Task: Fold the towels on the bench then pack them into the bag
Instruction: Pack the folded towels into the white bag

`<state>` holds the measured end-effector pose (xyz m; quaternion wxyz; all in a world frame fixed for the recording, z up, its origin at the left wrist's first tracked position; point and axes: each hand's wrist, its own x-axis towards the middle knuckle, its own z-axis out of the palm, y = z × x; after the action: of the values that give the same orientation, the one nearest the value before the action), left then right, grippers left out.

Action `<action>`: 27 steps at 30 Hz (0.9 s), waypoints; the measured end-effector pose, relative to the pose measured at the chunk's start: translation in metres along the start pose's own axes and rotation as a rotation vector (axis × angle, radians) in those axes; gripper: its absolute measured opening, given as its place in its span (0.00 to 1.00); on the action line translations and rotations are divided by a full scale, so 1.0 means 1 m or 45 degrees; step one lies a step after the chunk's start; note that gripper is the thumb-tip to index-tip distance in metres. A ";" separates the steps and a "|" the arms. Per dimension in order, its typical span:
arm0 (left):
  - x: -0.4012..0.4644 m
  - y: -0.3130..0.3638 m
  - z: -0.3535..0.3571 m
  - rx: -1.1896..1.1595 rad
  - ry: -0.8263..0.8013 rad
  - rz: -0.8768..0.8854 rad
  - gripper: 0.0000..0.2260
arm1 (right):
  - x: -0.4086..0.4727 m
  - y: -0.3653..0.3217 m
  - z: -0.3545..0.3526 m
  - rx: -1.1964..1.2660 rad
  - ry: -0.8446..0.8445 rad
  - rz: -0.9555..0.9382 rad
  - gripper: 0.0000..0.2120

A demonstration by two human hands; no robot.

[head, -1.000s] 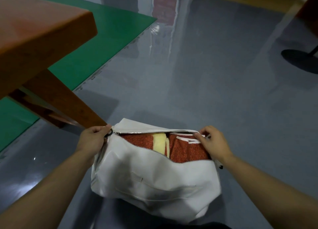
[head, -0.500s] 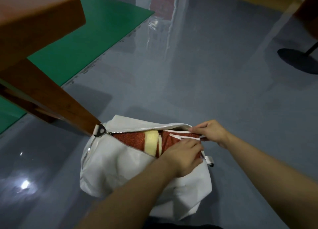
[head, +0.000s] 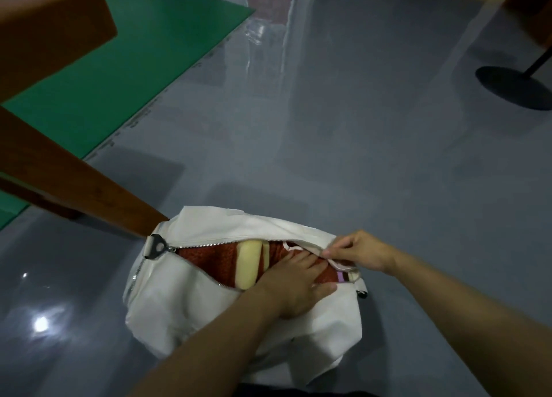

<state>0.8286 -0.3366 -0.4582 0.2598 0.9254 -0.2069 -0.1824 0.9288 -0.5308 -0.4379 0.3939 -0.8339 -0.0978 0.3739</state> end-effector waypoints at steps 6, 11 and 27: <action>-0.039 0.029 -0.045 0.037 0.132 -0.088 0.16 | -0.016 0.006 0.015 0.180 0.157 0.040 0.18; -0.107 -0.003 -0.150 -0.005 0.356 -0.230 0.10 | -0.021 -0.016 0.022 -0.172 0.286 -0.148 0.26; -0.180 -0.131 -0.159 -0.436 0.325 -1.019 0.27 | 0.040 -0.237 0.163 -0.835 -0.070 -0.515 0.06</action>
<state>0.7846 -0.0842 -0.3623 0.3417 0.8913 0.2342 -0.1846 0.8739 -0.2583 -0.3540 0.1694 -0.8691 -0.3853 0.2599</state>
